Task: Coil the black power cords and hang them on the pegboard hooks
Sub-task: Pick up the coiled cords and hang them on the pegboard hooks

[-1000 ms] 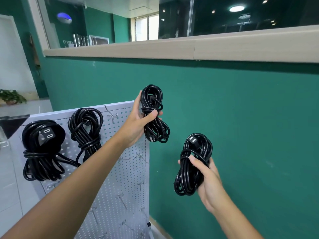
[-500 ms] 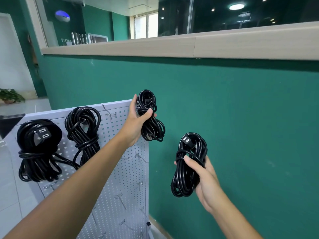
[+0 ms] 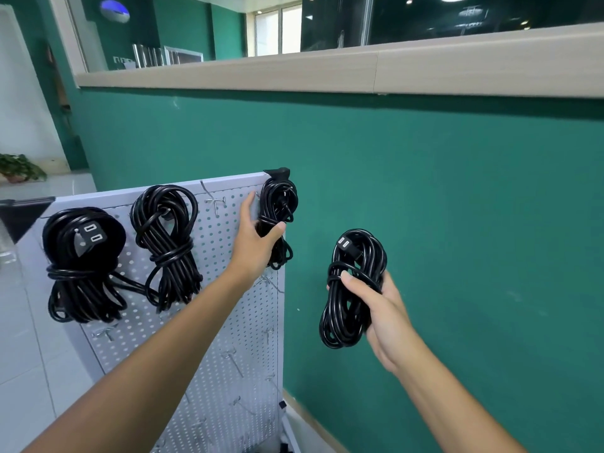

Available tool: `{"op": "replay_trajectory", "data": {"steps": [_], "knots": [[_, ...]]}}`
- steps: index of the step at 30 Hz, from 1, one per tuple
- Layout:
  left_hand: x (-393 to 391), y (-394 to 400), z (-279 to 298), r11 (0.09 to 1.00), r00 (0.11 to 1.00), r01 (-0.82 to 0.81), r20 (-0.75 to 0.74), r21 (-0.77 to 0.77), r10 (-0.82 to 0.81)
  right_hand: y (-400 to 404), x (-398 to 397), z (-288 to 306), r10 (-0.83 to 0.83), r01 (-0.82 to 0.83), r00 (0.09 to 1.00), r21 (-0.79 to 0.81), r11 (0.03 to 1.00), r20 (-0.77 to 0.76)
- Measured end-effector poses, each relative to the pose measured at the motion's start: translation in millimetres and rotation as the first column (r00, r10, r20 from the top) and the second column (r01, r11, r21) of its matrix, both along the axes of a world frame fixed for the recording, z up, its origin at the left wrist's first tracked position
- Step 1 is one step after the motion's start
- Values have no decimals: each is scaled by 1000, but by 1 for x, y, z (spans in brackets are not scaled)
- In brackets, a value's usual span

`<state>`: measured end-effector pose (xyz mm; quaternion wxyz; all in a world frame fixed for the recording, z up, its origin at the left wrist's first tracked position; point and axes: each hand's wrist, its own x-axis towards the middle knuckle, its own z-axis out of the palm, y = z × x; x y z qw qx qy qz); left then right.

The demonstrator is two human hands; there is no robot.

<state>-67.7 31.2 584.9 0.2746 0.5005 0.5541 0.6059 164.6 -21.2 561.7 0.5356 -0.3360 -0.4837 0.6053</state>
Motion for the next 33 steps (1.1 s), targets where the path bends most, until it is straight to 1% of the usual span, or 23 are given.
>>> {"op": "replay_trajectory", "data": {"steps": [3, 6, 7, 9, 11, 12, 14, 18, 20, 24, 27, 30, 33], "knots": [[7, -17, 4, 999, 999, -17, -44, -47, 15, -4, -4, 5, -5, 5, 1000, 6, 1000, -2], [21, -53, -3, 987, 968, -158, -200, -26, 150, -7, -10, 10, -9, 9, 1000, 7, 1000, -1], [27, -70, -6, 989, 969, -147, -201, -15, 141, -8, -13, 10, -13, 13, 1000, 4, 1000, -8], [40, -108, -15, 998, 995, -12, -104, -57, 6, -11, -20, 10, -26, 26, 999, -18, 1000, -24], [52, -142, -24, 983, 989, 145, 11, -117, -144, -14, -30, 9, -35, 32, 998, -52, 998, -58], [56, -154, -31, 974, 982, 188, 59, -128, -181, -17, -35, 9, -37, 31, 995, -73, 997, -88], [60, -169, -46, 967, 975, 204, 115, -150, -188, -25, -45, 7, -31, 14, 988, -113, 994, -152], [52, -181, -70, 979, 971, 129, 223, -157, -92, -44, -64, -4, -10, -48, 963, -205, 978, -270], [44, -188, -77, 985, 959, 102, 275, -139, -60, -53, -70, -15, -5, -62, 962, -234, 970, -273], [25, -202, -92, 990, 959, 71, 283, -125, -33, -69, -75, -41, 29, -87, 979, -284, 955, -203], [8, -211, -103, 988, 968, 3, 246, -155, 36, -84, -80, -56, 72, -160, 969, -376, 913, -238], [-7, -221, -115, 982, 982, -10, 186, -186, 45, -96, -85, -75, 106, -237, 950, -460, 856, -293], [-25, -233, -126, 975, 987, -33, 144, -220, 66, -107, -90, -93, 123, -281, 941, -523, 805, -315]]}}
